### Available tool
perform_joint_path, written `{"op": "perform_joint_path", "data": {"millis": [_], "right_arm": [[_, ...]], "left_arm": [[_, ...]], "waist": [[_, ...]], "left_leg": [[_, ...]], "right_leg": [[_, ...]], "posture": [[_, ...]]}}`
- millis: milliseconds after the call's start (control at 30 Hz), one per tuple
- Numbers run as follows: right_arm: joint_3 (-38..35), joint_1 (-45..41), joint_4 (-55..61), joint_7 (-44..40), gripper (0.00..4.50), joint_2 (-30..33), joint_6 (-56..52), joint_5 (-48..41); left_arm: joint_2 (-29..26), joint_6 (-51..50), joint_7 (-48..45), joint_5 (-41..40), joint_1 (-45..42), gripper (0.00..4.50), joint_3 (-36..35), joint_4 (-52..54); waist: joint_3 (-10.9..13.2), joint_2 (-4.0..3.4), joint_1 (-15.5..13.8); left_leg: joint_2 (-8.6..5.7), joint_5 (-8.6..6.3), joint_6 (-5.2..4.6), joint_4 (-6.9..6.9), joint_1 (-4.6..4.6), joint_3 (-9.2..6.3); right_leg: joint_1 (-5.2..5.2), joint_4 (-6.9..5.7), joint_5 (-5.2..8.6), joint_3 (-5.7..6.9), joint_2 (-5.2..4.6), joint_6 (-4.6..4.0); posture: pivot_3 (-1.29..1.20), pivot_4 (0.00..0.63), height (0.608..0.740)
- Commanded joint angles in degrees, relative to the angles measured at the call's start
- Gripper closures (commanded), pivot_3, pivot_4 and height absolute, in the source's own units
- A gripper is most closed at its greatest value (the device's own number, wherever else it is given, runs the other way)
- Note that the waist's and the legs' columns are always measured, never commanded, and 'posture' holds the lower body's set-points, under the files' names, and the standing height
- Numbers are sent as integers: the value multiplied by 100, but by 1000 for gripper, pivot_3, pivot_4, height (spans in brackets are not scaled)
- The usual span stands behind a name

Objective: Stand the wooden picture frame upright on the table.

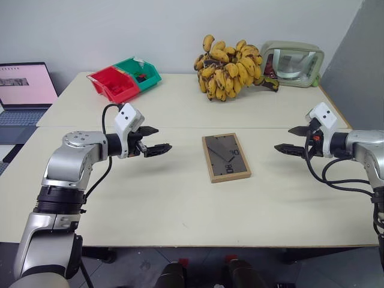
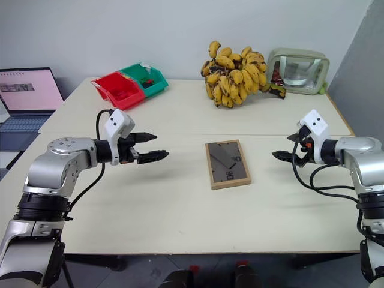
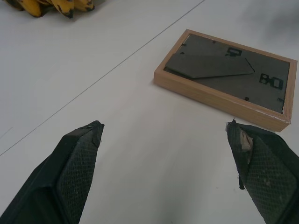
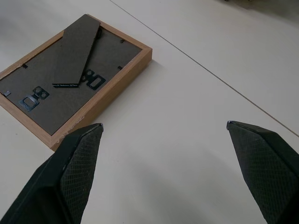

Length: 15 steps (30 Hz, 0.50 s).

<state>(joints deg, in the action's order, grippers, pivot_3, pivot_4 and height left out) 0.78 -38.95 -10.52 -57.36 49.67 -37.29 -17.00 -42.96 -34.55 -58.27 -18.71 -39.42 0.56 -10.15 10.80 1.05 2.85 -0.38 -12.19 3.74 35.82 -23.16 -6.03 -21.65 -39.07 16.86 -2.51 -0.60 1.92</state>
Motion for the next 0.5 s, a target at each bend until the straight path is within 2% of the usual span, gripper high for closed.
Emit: {"op": "perform_joint_path", "data": {"millis": [33, 233, 333, 367, 500], "right_arm": [[-146, -71, 70, -26, 15, 37, 128, 5], [58, -261, -235, -11, 15, -110, 422, 215], [206, -465, -634, 219, 0, -343, 713, 490], [244, -542, -784, 276, 189, -436, 796, 564], [392, -730, -1180, 205, 1021, -643, 1040, 752]], "left_arm": [[-73, 76, -125, -8, -231, 0, -72, -69], [4, 461, -171, 330, -369, 0, 140, -570], [300, 770, 74, 527, -530, 443, 200, -1073], [417, 871, 131, 563, -581, 765, 200, -1226], [726, 1097, 141, 641, -775, 1576, 245, -1628]], "waist": [[0, 0, 0], [0, 0, 10], [0, 0, 8], [0, 0, 6], [0, 0, 4]], "left_leg": [[0, 0, 0, 0, 0, 0], [-2, 0, 0, 1, 0, 2], [-3, 0, 0, 2, 1, 3], [-4, 0, 0, 5, -1, 2], [-4, 0, 0, 11, -21, -2]], "right_leg": [[0, 0, 0, 0, 0, 0], [-1, 0, 0, 0, 1, 0], [-2, -3, 0, 0, 1, 0], [-3, -4, -1, 0, 2, 0], [-17, -4, -1, 3, 1, 0]], "posture": [[0, 150, 740], [0, 150, 740], [0, 150, 740], [0, 150, 740], [0, 150, 740]]}}
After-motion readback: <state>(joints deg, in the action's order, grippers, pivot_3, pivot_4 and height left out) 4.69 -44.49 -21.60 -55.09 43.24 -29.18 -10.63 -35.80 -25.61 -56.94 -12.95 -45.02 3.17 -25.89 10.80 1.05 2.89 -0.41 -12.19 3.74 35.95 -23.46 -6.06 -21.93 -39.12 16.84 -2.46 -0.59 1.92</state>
